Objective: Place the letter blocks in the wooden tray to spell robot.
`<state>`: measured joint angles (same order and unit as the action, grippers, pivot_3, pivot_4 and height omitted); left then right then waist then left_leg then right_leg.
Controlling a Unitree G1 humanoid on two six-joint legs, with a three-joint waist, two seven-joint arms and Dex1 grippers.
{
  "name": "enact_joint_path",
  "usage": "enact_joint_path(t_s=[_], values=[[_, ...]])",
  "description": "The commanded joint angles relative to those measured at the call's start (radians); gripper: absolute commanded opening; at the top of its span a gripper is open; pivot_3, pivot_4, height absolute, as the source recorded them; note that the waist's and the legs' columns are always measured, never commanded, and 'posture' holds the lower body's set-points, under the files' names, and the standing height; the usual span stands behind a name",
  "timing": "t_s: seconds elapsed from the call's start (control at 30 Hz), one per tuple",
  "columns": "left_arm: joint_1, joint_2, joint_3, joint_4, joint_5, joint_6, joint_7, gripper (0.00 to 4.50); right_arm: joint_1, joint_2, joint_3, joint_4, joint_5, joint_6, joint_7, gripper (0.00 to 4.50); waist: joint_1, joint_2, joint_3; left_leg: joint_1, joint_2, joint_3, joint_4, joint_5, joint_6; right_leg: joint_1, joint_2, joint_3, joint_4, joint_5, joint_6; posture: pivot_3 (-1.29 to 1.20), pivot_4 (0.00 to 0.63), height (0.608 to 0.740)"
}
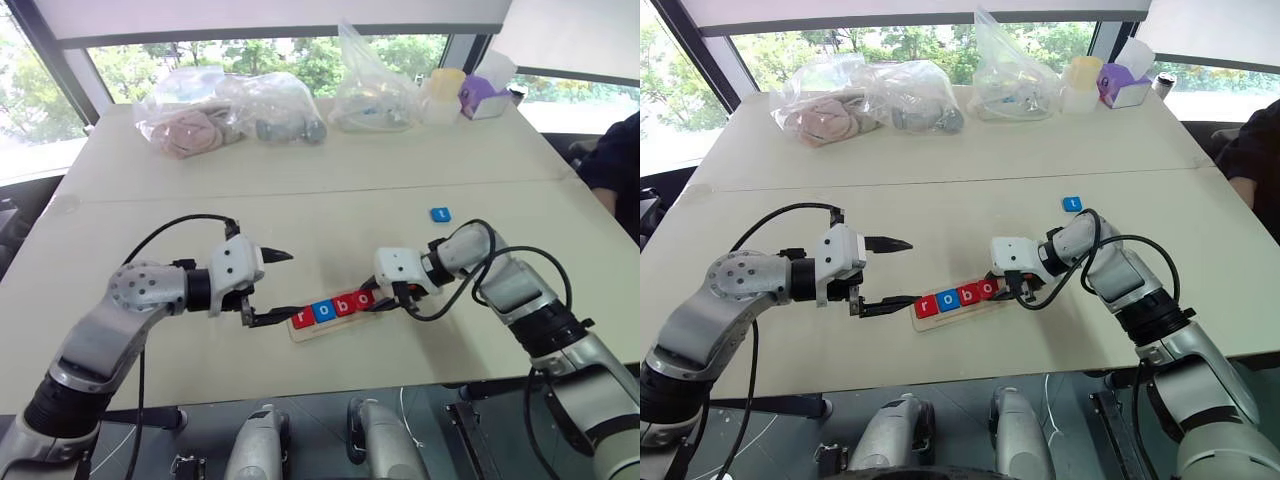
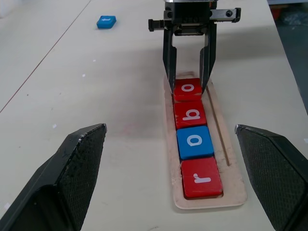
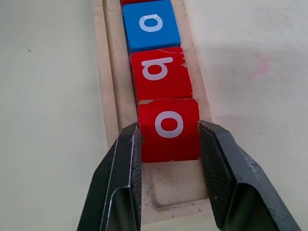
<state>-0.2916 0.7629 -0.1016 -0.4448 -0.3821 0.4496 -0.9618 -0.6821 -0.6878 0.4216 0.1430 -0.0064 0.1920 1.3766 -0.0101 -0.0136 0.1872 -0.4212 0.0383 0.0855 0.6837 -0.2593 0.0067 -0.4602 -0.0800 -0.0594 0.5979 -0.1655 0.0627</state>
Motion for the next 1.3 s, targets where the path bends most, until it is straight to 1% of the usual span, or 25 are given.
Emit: enact_joint_path(t_s=[0.03,0.3,0.37,0.4,0.53,0.67,0.8,1.1,1.23,1.3], values=[[-0.012,0.004,0.024,-0.032,-0.009,-0.004,0.002,4.50,-0.015,0.003,-0.013,-0.001,-0.003,-0.014,0.001,1.11,0.000,0.000,0.000,0.000,0.000,0.000,0.000,0.000,0.000,0.000,0.000,0.000,0.000,0.000,0.000,0.00,0.150,0.740],[-0.015,0.006,0.027,-0.026,-0.010,-0.007,0.000,4.50,-0.020,0.008,-0.009,0.003,-0.007,-0.008,0.007,1.11,0.000,0.000,0.000,0.000,0.000,0.000,0.000,0.000,0.000,0.000,0.000,0.000,0.000,0.002,-0.003,0.00,0.150,0.740],[-0.015,0.005,0.027,-0.026,-0.009,-0.007,0.000,4.50,-0.022,0.010,-0.011,0.005,-0.007,-0.007,0.008,2.12,-0.001,0.000,0.000,0.000,0.000,0.000,0.000,0.000,0.000,0.000,0.000,0.000,0.000,0.002,-0.003,0.00,0.150,0.740],[-0.015,0.006,0.027,-0.026,-0.009,-0.007,0.000,4.50,-0.023,0.011,-0.012,0.005,-0.008,-0.007,0.008,2.50,-0.001,0.000,0.000,0.000,0.000,0.000,0.000,0.000,0.000,0.000,0.000,0.000,0.000,0.002,-0.003,0.00,0.150,0.740],[-0.015,0.005,0.027,-0.027,-0.008,-0.007,0.001,4.50,-0.036,0.006,-0.018,-0.001,-0.006,0.001,0.014,4.48,0.000,0.000,0.000,0.000,0.000,0.000,0.000,0.000,0.000,0.000,0.000,0.000,0.000,0.002,-0.003,0.00,0.150,0.740],[-0.014,0.004,0.027,-0.026,-0.008,-0.008,0.003,4.50,-0.050,-0.003,-0.047,-0.017,0.013,0.020,0.016,4.48,0.000,0.000,0.000,0.000,0.000,0.000,0.000,0.000,0.000,0.000,0.000,0.000,0.000,0.002,-0.003,0.00,0.150,0.740],[-0.013,0.002,0.024,-0.026,-0.007,-0.010,0.004,4.50,-0.065,0.003,-0.083,-0.011,0.020,0.032,-0.019,4.48,0.000,0.000,0.000,0.000,0.000,0.000,0.000,0.000,0.000,0.000,0.000,0.000,0.000,0.002,-0.003,0.00,0.150,0.740],[-0.022,-0.005,0.015,-0.022,-0.007,-0.011,0.001,4.50,-0.050,-0.027,-0.129,-0.013,0.021,0.043,-0.047,4.48,0.000,0.000,0.000,0.000,0.000,0.000,0.000,0.000,0.000,0.000,0.000,0.000,0.000,0.002,-0.003,0.00,0.150,0.740],[-0.025,-0.005,0.013,-0.016,-0.005,-0.015,-0.003,4.50,-0.036,-0.053,-0.150,-0.015,0.008,0.036,-0.081,4.48,0.000,0.000,0.000,0.000,0.000,0.000,0.000,0.000,0.000,0.000,0.000,0.000,0.000,0.002,-0.003,0.00,0.150,0.740],[-0.025,-0.004,0.012,-0.015,-0.004,-0.017,-0.005,4.50,-0.024,-0.067,-0.159,0.001,-0.031,-0.009,-0.139,4.48,0.000,0.000,0.000,0.000,0.000,0.000,0.000,0.000,0.000,0.000,0.000,0.000,0.000,0.002,-0.003,0.00,0.150,0.740]])
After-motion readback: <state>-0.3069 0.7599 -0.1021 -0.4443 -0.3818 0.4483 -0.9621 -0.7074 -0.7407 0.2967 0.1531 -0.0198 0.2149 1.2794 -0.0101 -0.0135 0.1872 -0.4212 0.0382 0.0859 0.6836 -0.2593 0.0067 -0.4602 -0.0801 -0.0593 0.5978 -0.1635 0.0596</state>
